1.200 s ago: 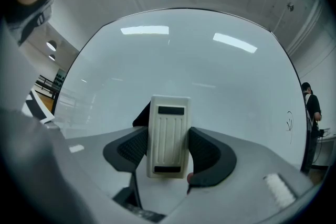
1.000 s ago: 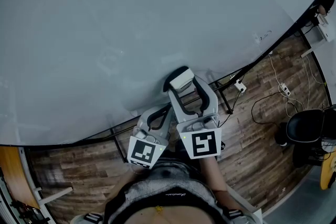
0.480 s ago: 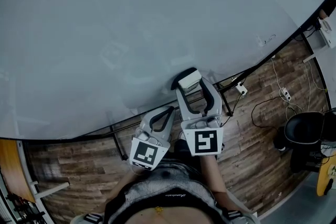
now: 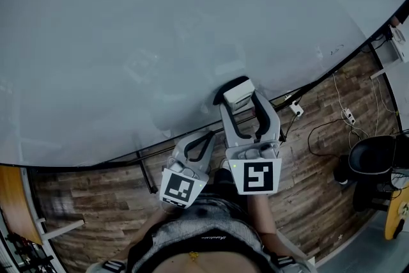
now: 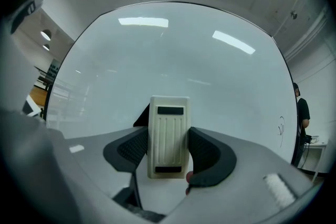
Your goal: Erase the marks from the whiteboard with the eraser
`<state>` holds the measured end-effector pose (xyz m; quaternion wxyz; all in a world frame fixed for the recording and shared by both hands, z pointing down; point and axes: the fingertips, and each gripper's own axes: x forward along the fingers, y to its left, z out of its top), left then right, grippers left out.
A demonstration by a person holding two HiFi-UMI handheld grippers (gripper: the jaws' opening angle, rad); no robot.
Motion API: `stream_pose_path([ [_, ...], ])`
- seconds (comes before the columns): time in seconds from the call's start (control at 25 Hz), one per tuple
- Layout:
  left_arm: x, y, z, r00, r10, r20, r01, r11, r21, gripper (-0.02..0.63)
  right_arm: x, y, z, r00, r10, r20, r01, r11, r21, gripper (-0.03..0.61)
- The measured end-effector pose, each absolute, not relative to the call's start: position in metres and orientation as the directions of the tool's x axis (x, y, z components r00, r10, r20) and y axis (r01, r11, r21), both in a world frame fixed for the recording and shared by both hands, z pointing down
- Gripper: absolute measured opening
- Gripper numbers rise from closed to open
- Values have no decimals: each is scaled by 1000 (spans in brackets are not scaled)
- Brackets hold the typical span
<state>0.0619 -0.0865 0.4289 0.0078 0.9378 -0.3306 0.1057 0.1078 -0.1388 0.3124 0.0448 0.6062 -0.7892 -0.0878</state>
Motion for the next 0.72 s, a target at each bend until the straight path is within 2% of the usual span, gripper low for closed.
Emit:
stream_pose_path([
  [0.24,31,-88,426,767,-615,183,-620,-784,-36,3,75,-136,293,-257,-964,-68,-946,237,220,245],
  [0.72,19,-83,412,799,-577,171,-582,-813,-22,3,49,-124,246,-255,-959,-121,-933,211,293,245],
])
